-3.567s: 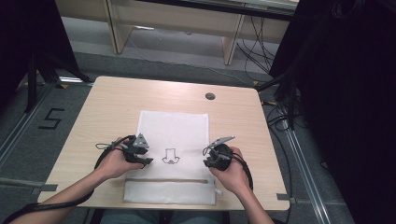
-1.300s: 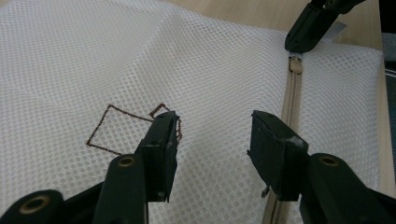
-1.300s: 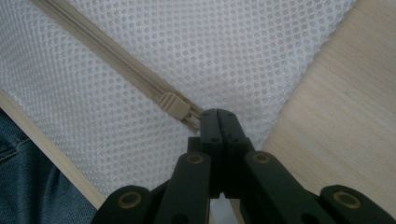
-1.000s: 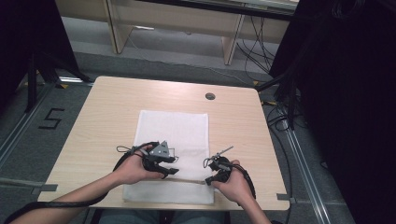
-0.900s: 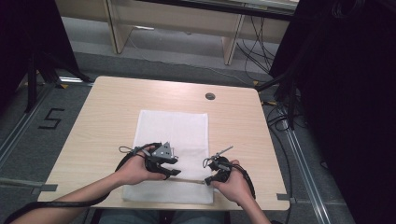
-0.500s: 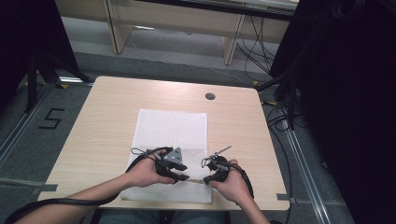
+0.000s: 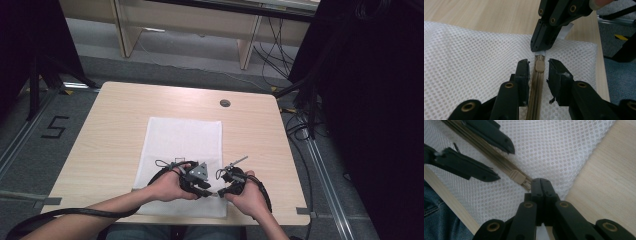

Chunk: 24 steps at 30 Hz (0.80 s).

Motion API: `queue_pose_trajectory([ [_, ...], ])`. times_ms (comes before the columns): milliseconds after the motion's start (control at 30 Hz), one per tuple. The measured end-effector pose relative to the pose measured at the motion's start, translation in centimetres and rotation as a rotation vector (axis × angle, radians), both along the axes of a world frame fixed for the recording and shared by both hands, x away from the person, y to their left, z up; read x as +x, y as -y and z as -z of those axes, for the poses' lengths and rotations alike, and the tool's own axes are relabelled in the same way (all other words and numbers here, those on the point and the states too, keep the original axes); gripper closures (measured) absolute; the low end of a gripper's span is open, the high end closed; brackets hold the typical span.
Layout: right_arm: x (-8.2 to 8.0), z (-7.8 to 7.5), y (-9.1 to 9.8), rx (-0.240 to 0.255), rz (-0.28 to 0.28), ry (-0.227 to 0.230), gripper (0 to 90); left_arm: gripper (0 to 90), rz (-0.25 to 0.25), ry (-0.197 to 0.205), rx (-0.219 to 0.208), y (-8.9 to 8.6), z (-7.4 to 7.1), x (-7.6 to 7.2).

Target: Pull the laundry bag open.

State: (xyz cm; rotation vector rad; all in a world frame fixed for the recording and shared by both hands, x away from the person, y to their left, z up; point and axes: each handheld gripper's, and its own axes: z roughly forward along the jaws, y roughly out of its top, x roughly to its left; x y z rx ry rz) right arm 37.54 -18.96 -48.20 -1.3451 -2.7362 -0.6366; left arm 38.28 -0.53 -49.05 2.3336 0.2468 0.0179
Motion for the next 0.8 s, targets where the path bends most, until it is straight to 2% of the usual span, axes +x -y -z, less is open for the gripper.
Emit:
queue_pose_trajectory([
  [333,0.1,0.1,0.0,0.002,0.0,-0.004,90.0,72.8,0.006,-0.012,0.023,1.1,0.5,0.1],
  [367,0.1,0.1,0.1,0.002,-0.004,-0.002,90.0,72.8,0.02,0.0,0.033,1.2,0.4,0.2],
  [400,0.1,0.1,0.0,0.001,-0.001,0.0,90.0,72.8,0.007,-0.008,0.023,1.4,0.5,0.2],
  [433,0.1,0.1,0.0,0.001,-0.003,0.002,90.0,72.8,0.017,0.005,0.029,1.5,0.5,0.2],
  [467,0.1,0.0,0.0,0.002,-0.002,0.001,90.0,72.9,0.01,-0.006,0.029,1.7,0.6,0.2],
  [567,0.1,0.1,0.1,0.004,-0.01,0.003,90.0,73.2,0.024,0.006,0.041,1.9,0.8,0.3],
  [600,0.1,0.1,0.1,0.004,-0.01,0.003,90.0,73.2,0.013,-0.004,0.042,1.9,0.9,0.2],
  [667,0.1,0.0,0.1,0.003,-0.003,-0.001,90.0,73.1,0.028,0.018,0.049,2.0,0.9,0.2],
  [800,0.1,0.1,0.1,0.006,-0.009,-0.001,90.0,75.5,0.031,0.031,0.052,2.1,1.1,0.1],
])
